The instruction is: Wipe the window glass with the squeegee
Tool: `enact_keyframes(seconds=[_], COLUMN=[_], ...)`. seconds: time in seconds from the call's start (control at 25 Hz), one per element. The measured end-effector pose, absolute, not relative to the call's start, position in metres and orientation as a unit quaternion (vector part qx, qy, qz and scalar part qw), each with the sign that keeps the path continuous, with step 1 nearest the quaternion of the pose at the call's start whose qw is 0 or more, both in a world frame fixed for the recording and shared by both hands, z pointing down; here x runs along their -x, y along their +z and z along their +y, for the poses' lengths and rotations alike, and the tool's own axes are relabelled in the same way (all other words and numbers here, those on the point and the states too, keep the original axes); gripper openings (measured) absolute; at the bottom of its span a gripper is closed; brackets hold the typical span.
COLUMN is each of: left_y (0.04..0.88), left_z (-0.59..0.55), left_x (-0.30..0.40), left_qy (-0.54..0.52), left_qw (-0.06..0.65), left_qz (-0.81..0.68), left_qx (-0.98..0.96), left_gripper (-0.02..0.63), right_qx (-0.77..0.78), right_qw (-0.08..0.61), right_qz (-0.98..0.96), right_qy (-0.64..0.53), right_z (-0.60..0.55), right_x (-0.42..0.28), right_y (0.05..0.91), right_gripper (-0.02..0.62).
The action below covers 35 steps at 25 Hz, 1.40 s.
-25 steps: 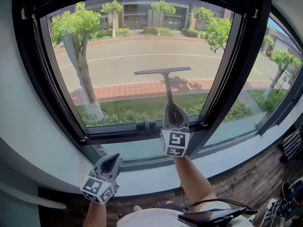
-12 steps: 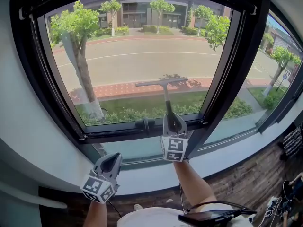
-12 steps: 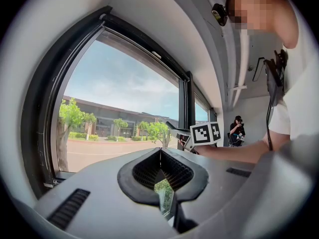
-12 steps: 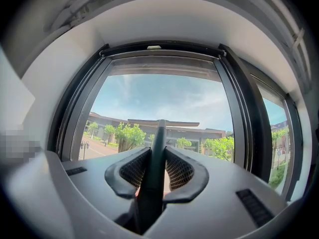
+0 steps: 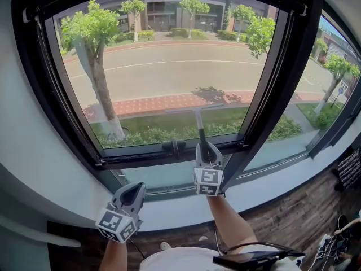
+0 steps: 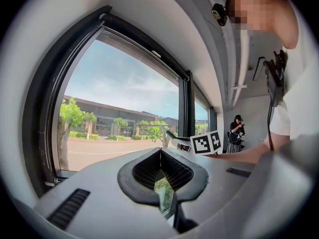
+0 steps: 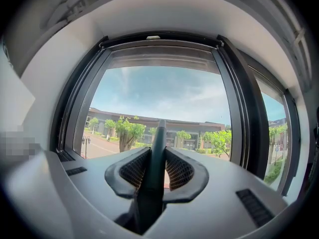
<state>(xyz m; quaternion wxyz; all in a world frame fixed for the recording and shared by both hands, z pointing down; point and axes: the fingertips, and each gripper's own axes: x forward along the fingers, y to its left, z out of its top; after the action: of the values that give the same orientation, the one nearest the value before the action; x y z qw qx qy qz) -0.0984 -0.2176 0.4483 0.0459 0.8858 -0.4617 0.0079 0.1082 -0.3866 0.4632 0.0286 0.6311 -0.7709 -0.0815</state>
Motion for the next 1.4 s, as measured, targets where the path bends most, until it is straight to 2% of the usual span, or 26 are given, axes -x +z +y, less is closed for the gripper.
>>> enact_keyframes(seconds=[1.4], left_y=[0.458], left_z=[-0.225], left_x=[0.095], left_qy=[0.020], left_qw=[0.053], left_qz=[-0.460], left_qx=[-0.886], left_gripper=[0.017], right_qx=[-0.628], right_qw=[0.104], right_qz=[-0.771], right_qy=[0.015], right_z=[-0.383], right_x=[-0.121], right_y=[0.582], right_gripper=[0.098])
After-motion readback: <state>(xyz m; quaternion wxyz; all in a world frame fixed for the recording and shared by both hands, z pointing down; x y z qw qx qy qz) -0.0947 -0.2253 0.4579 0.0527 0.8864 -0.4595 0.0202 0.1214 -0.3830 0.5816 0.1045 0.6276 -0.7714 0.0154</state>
